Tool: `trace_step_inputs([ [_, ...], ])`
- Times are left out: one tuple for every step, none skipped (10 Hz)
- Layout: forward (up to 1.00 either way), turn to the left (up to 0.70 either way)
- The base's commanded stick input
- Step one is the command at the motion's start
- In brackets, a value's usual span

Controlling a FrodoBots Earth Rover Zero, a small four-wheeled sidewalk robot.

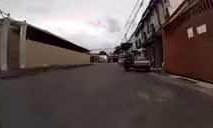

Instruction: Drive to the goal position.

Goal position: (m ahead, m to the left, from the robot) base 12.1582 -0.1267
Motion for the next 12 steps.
trace_step_inputs([
  [1.0, 0.0],
  [1.0, 0.0],
  [1.0, 0.0],
  [1.0, 0.0],
  [1.0, 0.0],
  [1.0, 0.0],
  [1.0, 0.0],
  [1.0, 0.0],
  [1.0, 0.0],
  [1.0, 0.0],
  [1.0, 0.0],
  [1.0, 0.0],
])
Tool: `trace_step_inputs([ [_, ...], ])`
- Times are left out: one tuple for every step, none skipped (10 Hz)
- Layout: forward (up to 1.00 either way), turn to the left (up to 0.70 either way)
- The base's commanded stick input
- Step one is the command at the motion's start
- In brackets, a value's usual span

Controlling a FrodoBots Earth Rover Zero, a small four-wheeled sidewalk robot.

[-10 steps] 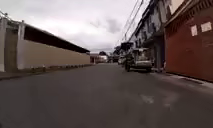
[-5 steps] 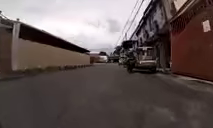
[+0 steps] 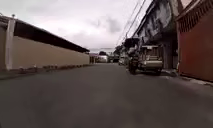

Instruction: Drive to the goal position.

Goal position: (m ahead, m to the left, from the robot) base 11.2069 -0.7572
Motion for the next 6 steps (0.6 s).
trace_step_inputs([
  [1.0, 0.0],
  [1.0, 0.0],
  [1.0, 0.0],
  [1.0, 0.0],
  [1.0, 0.0],
  [1.0, 0.0],
])
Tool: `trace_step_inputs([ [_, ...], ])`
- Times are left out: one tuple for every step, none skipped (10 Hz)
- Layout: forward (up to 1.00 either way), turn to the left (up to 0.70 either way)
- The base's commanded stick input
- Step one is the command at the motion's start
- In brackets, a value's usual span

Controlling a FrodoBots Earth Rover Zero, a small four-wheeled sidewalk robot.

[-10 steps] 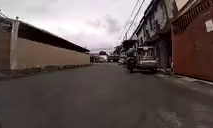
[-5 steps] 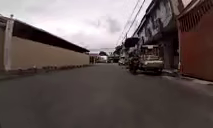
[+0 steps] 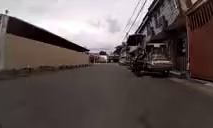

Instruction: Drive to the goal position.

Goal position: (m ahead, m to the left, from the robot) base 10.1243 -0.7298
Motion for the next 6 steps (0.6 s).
trace_step_inputs([
  [1.0, 0.0],
  [1.0, 0.0],
  [1.0, 0.0],
  [1.0, 0.0],
  [1.0, 0.0],
  [1.0, 0.0],
])
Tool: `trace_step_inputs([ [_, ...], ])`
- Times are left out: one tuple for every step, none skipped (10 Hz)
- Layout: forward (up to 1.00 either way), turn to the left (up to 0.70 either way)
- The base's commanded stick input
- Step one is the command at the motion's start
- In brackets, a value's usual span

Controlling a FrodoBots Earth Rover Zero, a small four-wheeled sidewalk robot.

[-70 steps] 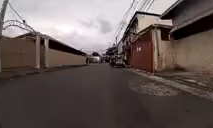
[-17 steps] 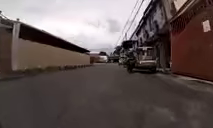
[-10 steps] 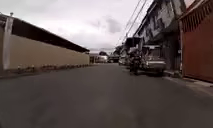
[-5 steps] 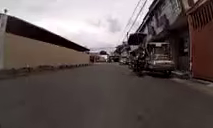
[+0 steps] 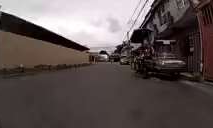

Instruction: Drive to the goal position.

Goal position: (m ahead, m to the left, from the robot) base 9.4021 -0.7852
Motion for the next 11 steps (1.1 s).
trace_step_inputs([
  [1.0, 0.0],
  [1.0, 0.0],
  [1.0, 0.0],
  [1.0, 0.0],
  [1.0, 0.0],
  [1.0, 0.0],
  [1.0, 0.0],
  [1.0, 0.0],
  [1.0, 0.0],
  [1.0, 0.0],
  [1.0, 0.0],
])
